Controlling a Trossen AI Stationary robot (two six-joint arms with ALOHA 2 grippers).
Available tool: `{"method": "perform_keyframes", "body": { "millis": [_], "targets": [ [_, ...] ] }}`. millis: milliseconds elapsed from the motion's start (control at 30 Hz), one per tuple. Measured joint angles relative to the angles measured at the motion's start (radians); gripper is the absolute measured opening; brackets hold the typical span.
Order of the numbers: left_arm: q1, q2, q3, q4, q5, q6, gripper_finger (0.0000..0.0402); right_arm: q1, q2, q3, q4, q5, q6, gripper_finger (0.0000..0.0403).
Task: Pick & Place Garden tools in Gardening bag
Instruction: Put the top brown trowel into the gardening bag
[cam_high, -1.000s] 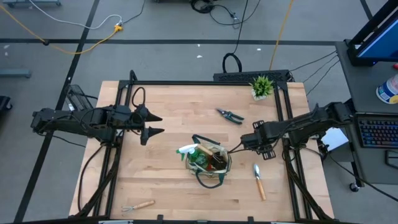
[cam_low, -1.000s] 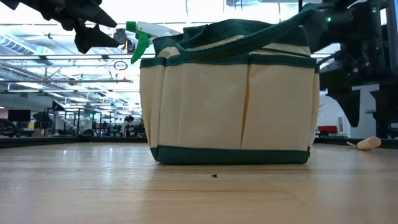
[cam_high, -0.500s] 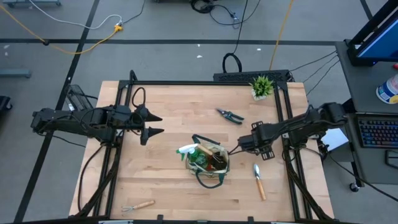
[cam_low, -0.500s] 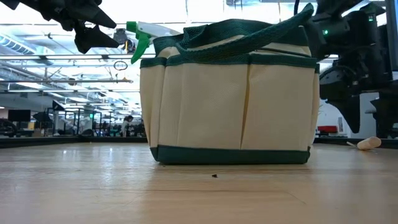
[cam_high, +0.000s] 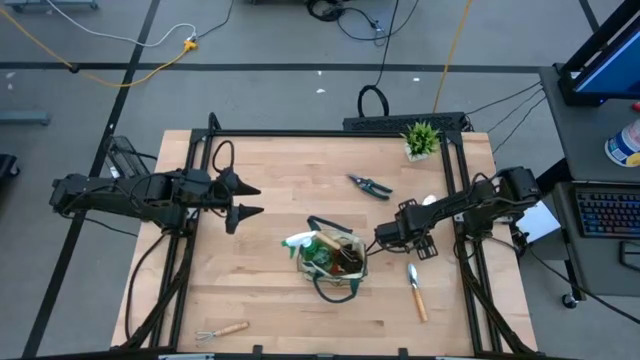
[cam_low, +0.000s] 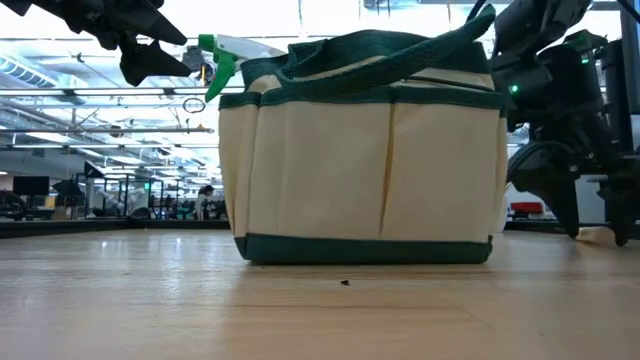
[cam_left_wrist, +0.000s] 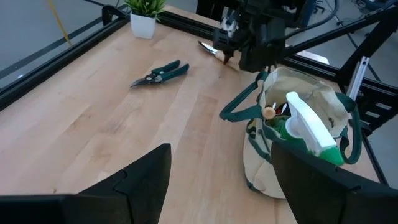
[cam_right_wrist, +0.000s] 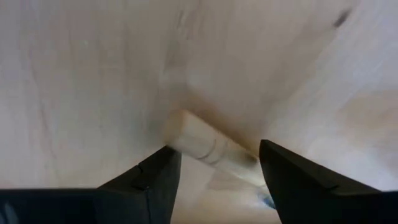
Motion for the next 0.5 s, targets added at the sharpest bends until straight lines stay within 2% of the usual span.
{"method": "perform_keyframes", "body": {
  "millis": [167,500],
  "targets": [
    [0.0,0.0,0.0,0.0,0.016,0.0,0.028,0.0,0.022,0.002,0.005,0.0,0.0,0.0171],
    [0.001,0.0,0.0,0.0,0.015,0.001,0.028,0.0,0.01,0.0,-0.017,0.01,-0.003,0.0068]
  ]
}}
